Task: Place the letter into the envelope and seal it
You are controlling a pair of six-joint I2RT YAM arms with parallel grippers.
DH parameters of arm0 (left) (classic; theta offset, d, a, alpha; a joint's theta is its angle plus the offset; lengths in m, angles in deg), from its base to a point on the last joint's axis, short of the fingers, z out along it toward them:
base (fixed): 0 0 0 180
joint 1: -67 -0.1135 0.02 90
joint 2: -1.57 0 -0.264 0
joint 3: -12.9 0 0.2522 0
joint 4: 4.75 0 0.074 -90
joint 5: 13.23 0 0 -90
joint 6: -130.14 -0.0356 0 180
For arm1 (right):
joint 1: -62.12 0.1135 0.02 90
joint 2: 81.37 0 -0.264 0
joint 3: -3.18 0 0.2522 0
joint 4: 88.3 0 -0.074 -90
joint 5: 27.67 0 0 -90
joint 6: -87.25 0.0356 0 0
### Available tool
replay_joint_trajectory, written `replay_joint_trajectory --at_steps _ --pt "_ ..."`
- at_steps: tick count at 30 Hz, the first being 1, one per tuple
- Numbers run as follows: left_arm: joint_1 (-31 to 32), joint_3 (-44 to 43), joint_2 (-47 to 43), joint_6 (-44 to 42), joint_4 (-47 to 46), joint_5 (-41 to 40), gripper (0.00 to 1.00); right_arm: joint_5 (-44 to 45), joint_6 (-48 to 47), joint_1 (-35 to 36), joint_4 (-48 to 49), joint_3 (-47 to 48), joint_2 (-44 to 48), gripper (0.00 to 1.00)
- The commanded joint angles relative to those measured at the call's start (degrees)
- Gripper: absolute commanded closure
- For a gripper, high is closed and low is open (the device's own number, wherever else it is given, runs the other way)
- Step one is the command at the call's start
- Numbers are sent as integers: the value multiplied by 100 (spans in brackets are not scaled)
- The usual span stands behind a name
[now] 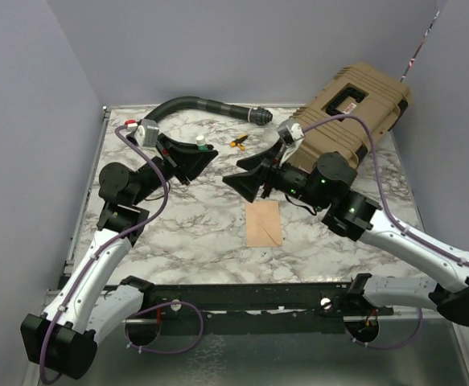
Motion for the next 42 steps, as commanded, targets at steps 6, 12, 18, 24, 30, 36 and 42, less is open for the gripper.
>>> replay_joint_trajectory --at_steps 6,12,18,24,30,36,42 --pt "-13 -186 -400 -1456 520 611 100 1336 160 1 -1498 -268 1006 32" --pt "-11 -118 -481 -1478 845 222 100 2904 763 1 -2862 418 222 32" --pt "-12 180 -807 -1371 963 242 100 3659 617 -78 -3126 762 -1281 32" --pt "-13 341 -1132 -1219 1132 396 100 3246 535 -632 -3165 1435 -3068 33" --pt "-12 601 -1464 -870 1234 213 100 2882 150 -1051 -3109 2032 -4245 37" --pt "-13 989 -1926 -536 1332 66 100 2021 48 -1358 -2900 2186 -4816 44" --pt "-11 1145 -1930 -450 1346 65 100 1778 -92 -1361 -3125 2401 -5135 45"
